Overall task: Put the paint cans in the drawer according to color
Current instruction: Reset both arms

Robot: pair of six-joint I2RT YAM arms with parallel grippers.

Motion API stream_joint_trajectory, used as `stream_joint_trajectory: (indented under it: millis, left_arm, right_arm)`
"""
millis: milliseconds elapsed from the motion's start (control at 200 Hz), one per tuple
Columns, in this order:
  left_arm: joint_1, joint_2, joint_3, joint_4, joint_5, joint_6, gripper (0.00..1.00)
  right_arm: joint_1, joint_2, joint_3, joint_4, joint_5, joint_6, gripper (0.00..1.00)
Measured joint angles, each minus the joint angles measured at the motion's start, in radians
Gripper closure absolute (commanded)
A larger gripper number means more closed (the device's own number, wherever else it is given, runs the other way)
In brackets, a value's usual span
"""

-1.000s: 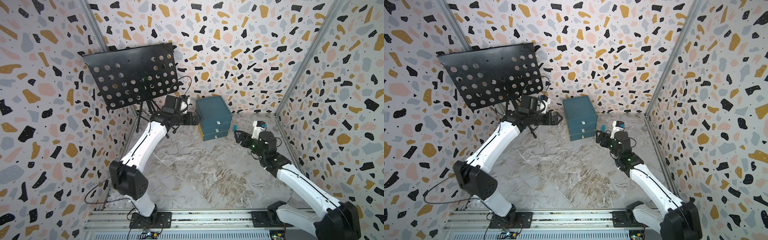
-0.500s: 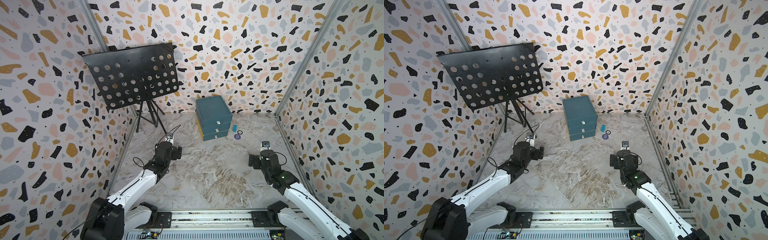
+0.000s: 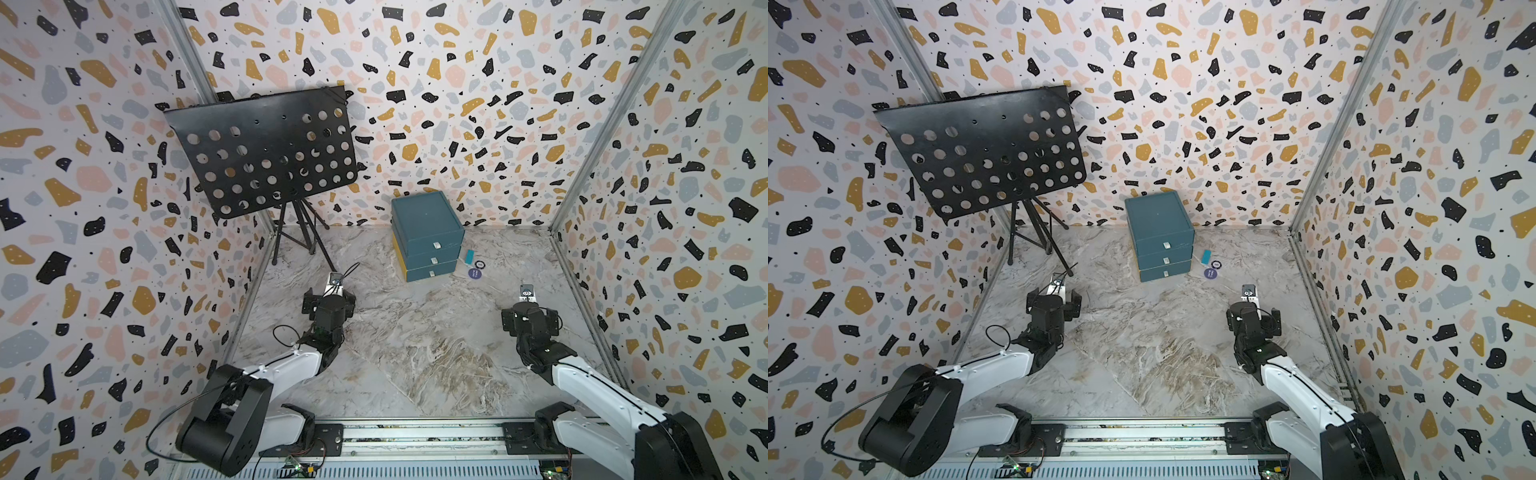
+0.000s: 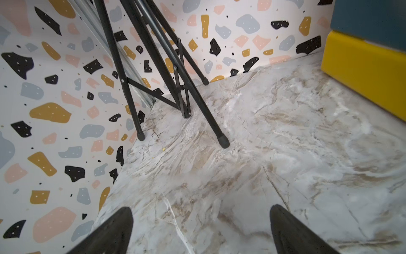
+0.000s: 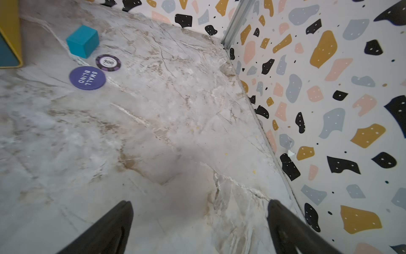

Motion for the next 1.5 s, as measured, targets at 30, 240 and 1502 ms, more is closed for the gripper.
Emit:
stream_joint_trajectory:
  millis: [30,240,1502]
  left_arm:
    - [0.001,0.014,-0.029,0.032,0.0,0.002,0.0]
    - [0.045,0.08,-0.066,0.073,0.006,-0.005,0.0]
    - [0.212,0.113,-0.049,0.13,0.316,-0.088,0.0]
  right_arm:
    - [-0.016,0.02,0.0,0.02,-0.002,-0.001,0.0]
    - [-0.076,0.151,-0.022,0.235,-0.03,-0.04,0.0]
    - [-0.252,0.483,-0.084,0.781,-0.353,-0.087,0.0]
